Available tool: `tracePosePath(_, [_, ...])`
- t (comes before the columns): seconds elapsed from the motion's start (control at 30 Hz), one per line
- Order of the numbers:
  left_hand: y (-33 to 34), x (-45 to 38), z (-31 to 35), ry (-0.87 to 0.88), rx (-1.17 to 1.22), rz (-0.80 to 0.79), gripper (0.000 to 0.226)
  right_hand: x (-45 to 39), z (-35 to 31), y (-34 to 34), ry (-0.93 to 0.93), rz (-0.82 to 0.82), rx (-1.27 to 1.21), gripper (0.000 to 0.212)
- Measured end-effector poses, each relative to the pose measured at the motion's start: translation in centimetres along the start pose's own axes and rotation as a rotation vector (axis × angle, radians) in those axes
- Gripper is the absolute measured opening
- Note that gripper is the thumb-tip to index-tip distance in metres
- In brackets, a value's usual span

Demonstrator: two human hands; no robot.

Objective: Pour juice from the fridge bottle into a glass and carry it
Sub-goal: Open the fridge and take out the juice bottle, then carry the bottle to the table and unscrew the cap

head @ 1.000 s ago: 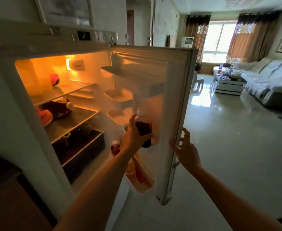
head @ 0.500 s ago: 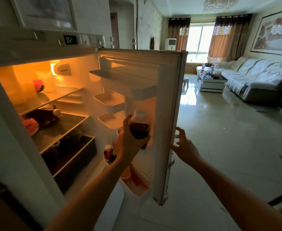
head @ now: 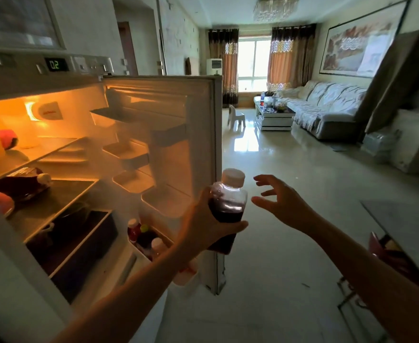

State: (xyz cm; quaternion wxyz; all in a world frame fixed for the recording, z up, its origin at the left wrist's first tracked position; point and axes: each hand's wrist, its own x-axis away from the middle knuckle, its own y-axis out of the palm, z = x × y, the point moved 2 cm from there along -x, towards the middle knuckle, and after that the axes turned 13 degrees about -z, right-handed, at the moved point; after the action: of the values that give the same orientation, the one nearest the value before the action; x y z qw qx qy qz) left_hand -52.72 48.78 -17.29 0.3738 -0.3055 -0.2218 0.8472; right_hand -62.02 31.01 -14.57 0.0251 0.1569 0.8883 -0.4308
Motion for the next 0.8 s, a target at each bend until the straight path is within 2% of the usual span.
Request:
tracePosePath(0.17, [5.6, -0.8, 1.7, -0.046, 0.027, -0.092, 0.082, 5.1, 3.2, -3.4, 0.043, -0.079, 0.145, 0.047])
tracePosePath(0.47, [13.7, -5.3, 5.0, -0.209, 0.088, 0.041, 0.088, 10.9, 13.0, -10.9, 0.151, -0.23, 0.399, 0.049])
tracePosePath(0.63, [17.2, -9.0, 5.3, -0.255, 0.106, 0.07, 0.096, 9.2, 17.4, -12.8, 0.136, -0.292, 0.478, 0.046])
tracePosePath(0.8, [18.1, -15.2, 4.0, -0.272, 0.063, 0.105, 0.087, 2.8, 20.6, -14.6, 0.061, -0.291, 0.56, 0.045])
